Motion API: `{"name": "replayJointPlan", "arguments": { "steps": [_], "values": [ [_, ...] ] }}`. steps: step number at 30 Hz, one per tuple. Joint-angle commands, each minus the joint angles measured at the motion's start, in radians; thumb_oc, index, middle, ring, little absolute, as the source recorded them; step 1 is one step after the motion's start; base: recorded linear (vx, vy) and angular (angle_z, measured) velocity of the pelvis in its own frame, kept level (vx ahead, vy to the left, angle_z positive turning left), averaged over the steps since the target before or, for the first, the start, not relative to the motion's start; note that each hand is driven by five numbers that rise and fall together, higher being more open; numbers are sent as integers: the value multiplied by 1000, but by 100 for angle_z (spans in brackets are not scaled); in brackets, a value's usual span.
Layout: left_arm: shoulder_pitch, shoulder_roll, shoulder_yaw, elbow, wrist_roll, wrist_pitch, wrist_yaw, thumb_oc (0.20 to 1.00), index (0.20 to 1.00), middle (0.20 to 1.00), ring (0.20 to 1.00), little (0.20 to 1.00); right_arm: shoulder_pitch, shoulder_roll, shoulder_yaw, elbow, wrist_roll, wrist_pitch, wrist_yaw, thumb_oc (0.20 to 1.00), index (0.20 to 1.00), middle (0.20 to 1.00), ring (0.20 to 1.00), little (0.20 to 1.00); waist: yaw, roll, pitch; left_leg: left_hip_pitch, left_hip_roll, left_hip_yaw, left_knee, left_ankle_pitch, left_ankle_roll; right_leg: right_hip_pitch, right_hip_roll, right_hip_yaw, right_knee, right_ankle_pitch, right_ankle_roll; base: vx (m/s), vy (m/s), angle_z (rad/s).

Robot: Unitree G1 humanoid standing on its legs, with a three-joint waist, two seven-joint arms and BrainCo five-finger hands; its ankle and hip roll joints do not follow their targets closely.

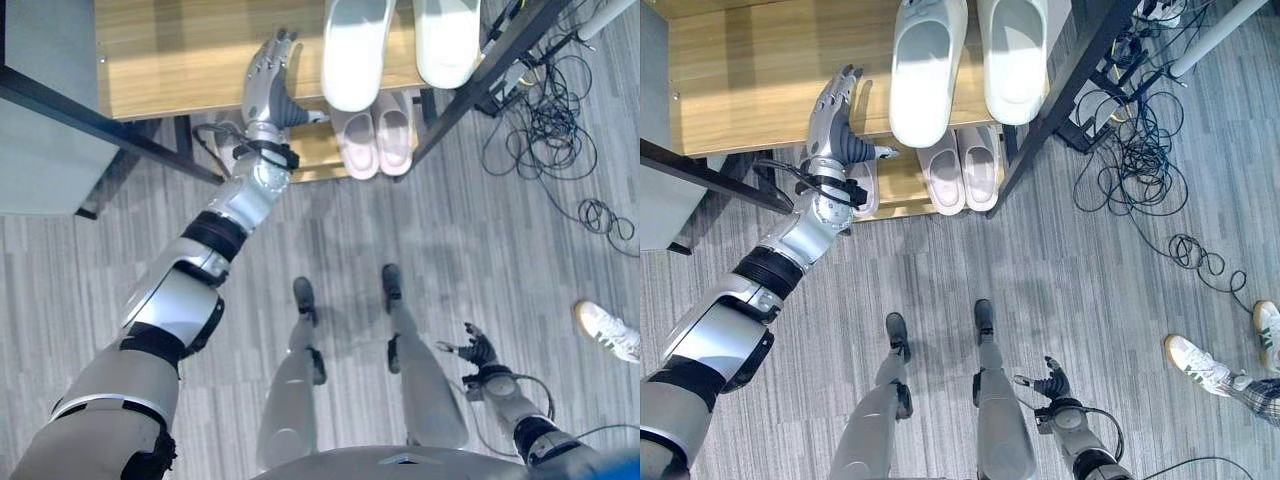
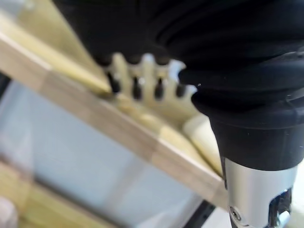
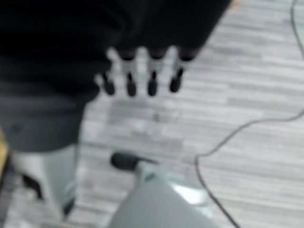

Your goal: Arrange the slippers neatly on the shoe rack.

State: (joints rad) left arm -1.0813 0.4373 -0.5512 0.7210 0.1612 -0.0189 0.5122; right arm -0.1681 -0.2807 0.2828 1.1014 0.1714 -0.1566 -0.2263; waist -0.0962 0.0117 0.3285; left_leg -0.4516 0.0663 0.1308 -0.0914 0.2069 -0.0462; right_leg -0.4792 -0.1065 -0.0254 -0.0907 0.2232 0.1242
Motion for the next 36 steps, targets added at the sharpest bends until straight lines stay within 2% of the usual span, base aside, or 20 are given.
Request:
{"name": "replayJointPlan", "arguments": {
  "steps": [1,10,36],
  "values": [
    [-100,-5,16,22,-39,-74,-56,1000,1000,1000,1000,1000,-36,-19,11,-10,5,9,-6,1000,1000,1000,1000,1000,-8,-20,22,-34,-22,-34,72,-118,-26,24,-41,-46,61,-115,59,0,0,0],
    [-123,-60,-11,33,-124,-92,-101,1000,1000,1000,1000,1000,-61,-27,12,13,6,26,-4,1000,1000,1000,1000,1000,-5,0,18,-24,-27,-30,74,-120,-25,27,-44,-41,64,-117,59,0,0,0],
    [-168,-175,-38,84,-155,-95,-88,1000,1000,1000,1000,1000,-67,-51,16,37,14,29,-2,1000,1000,1000,1000,1000,-17,25,7,-3,-30,-22,59,-113,-24,32,-45,-29,70,-122,54,0,0,0]
  ]
}}
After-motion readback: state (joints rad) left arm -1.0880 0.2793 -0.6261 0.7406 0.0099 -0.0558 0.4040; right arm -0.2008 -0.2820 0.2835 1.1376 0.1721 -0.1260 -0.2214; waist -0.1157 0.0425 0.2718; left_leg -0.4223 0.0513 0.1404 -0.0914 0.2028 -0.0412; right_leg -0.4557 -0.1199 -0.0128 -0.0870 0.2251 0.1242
